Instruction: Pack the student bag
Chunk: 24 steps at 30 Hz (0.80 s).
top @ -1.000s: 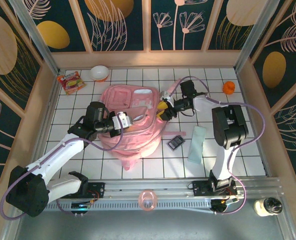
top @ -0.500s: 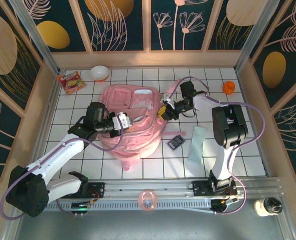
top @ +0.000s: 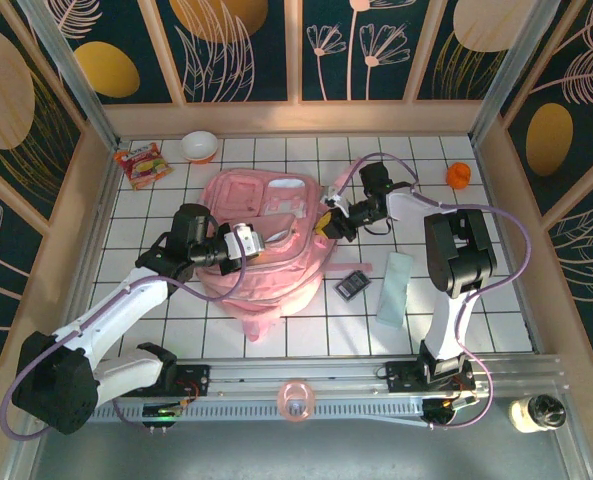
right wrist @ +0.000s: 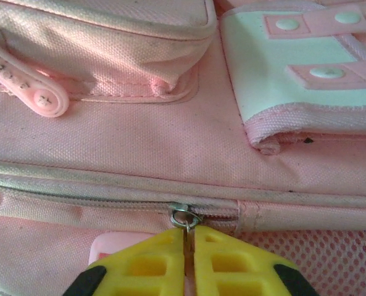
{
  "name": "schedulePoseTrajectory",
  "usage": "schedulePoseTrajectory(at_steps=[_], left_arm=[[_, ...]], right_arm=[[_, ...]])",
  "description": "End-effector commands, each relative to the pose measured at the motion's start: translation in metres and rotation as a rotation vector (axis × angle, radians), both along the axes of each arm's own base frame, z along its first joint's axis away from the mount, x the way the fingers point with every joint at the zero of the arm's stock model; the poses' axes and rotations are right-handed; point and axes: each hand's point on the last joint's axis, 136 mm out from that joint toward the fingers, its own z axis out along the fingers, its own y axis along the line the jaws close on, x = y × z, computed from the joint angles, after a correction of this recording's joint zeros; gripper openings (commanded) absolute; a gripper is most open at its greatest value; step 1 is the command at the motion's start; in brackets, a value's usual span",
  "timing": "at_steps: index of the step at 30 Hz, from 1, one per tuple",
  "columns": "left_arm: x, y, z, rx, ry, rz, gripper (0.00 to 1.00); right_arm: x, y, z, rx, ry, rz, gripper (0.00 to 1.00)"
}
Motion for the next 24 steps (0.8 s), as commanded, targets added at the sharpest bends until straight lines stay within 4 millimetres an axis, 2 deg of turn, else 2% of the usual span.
schedulePoseTrajectory(at_steps=[1, 6, 13, 17, 19, 20, 22, 24], left_arm=[[0.011, -0.007, 0.031, -0.069, -0.116, -0.008, 0.00], [0.018, -0.001, 0.030, -0.042, -0.140, 0.039, 0.00], [0.020, 0.001, 0.031, -0.039, -0.141, 0.053, 0.00], [0.020, -0.001, 0.034, -0.059, -0.139, 0.049, 0.00], [0.017, -0.003, 0.036, -0.073, -0.139, 0.031, 0.00], [0.014, -0.005, 0.036, -0.080, -0.138, 0.020, 0.00], [0.010, -0.006, 0.038, -0.093, -0.140, 0.000, 0.00], [0.007, -0.007, 0.039, -0.101, -0.142, -0.012, 0.00]], right_arm=[[-0.009, 0.002, 0.028, 0.027, -0.021, -0.002, 0.00], [-0.022, -0.001, 0.052, 0.047, -0.030, -0.014, 0.00], [-0.035, 0.002, 0.073, 0.069, 0.039, -0.027, 0.00], [-0.045, 0.004, 0.072, 0.054, 0.072, -0.028, 0.00], [-0.038, -0.001, 0.062, 0.022, 0.055, -0.075, 0.00], [-0.032, -0.006, 0.058, 0.013, 0.040, -0.111, 0.06], [-0.020, -0.015, 0.053, 0.026, 0.011, -0.154, 0.24], [-0.007, -0.023, 0.047, 0.034, -0.020, -0.187, 0.34]])
